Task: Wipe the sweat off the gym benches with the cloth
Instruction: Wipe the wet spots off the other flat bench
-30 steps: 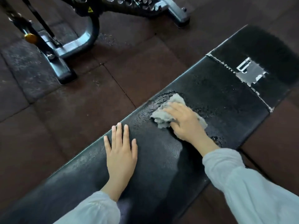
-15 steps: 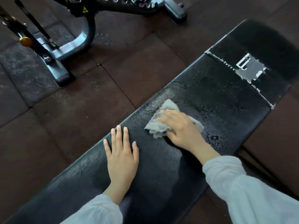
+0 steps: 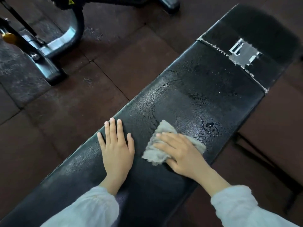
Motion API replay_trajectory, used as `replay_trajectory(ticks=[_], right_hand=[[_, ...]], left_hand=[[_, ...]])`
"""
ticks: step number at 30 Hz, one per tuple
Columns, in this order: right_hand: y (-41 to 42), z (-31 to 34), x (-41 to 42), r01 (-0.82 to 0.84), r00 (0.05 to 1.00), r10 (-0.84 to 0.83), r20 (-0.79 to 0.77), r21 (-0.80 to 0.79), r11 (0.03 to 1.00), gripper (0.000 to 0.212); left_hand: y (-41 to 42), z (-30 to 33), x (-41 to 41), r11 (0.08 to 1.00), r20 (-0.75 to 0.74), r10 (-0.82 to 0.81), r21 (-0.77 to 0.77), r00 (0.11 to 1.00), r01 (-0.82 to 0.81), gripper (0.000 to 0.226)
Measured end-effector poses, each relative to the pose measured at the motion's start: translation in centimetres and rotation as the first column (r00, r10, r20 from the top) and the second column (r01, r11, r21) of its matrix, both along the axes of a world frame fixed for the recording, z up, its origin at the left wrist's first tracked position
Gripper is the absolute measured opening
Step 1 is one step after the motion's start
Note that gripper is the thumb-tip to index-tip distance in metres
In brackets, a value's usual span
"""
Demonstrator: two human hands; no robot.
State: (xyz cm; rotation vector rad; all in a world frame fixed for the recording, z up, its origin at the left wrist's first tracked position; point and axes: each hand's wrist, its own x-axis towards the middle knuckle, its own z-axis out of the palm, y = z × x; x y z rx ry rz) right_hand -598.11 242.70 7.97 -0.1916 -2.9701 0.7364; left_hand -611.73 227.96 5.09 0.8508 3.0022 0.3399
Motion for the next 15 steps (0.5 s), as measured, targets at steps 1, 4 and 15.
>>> replay_trajectory(ticks=[1, 4, 15], right_hand=[[0.9, -0.1, 1.4, 0.040, 0.999, -0.040, -0.008, 0.011, 0.999, 0.046], [3.6, -0.1, 2.3, 0.281, 0.959, -0.280, -0.040, 0.007, 0.960, 0.043], [-0.8, -0.7, 8.0, 0.027, 0.998, -0.027, -0.055, 0.001, 1.000, 0.029]], left_hand=[[0.0, 0.0, 0.0, 1.000, 0.007, 0.002, -0.001, 1.000, -0.002, 0.054], [0.1, 0.2, 0.1, 1.000, 0.021, 0.000, 0.003, 1.000, 0.000, 0.055], [0.1, 0.1, 0.1, 1.000, 0.046, 0.009, 0.027, 0.999, -0.011, 0.058]])
